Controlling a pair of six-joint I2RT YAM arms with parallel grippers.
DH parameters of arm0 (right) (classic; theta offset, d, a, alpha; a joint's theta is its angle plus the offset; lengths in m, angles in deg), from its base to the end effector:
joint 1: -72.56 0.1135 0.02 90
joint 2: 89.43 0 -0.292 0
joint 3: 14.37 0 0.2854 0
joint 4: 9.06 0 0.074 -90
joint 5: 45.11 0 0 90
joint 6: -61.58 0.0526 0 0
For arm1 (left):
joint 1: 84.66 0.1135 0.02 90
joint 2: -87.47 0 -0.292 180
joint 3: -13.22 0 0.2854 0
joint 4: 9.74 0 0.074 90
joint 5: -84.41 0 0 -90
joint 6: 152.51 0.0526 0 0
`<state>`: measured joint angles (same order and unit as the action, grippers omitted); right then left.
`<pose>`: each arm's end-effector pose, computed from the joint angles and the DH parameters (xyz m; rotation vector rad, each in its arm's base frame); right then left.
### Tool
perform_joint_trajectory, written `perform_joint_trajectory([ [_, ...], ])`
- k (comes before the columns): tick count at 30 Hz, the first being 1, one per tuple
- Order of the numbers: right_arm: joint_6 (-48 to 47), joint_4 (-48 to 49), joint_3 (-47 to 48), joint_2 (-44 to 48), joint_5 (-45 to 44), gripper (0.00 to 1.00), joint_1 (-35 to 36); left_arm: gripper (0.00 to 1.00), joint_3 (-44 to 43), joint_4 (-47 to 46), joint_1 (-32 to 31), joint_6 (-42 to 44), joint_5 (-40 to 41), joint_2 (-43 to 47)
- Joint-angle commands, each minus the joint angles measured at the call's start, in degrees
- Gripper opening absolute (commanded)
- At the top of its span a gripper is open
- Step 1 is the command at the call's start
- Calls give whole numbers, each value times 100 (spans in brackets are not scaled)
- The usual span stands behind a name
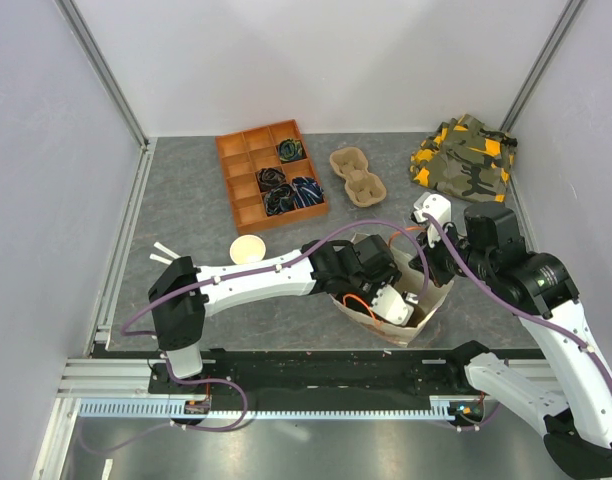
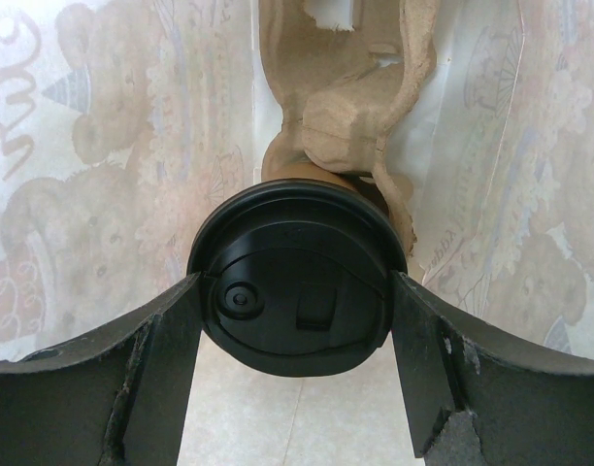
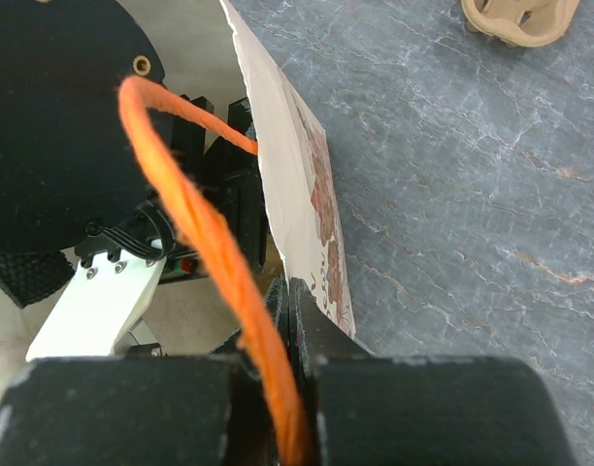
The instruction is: Pack the takeout coffee
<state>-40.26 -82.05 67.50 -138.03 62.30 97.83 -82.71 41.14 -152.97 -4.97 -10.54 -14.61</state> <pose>0.1389 0.0830 0.4097 -0.8741 2.0933 0.4682 0.1561 -0.4046 0.2624 2.3040 1.1408 -0.1820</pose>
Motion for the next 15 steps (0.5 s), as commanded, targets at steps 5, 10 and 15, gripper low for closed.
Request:
perform_joint_trajectory([
  [5, -56, 101, -109, 70, -27, 0, 21, 62, 3, 476, 37, 3, -147, -93],
  [10, -100, 92, -136, 61, -1, 0, 12, 75, -41, 485, 37, 21, -76, -40],
  [15, -108, 101, -127, 52, -9, 0, 21, 88, -94, 503, 20, 29, -50, -13],
])
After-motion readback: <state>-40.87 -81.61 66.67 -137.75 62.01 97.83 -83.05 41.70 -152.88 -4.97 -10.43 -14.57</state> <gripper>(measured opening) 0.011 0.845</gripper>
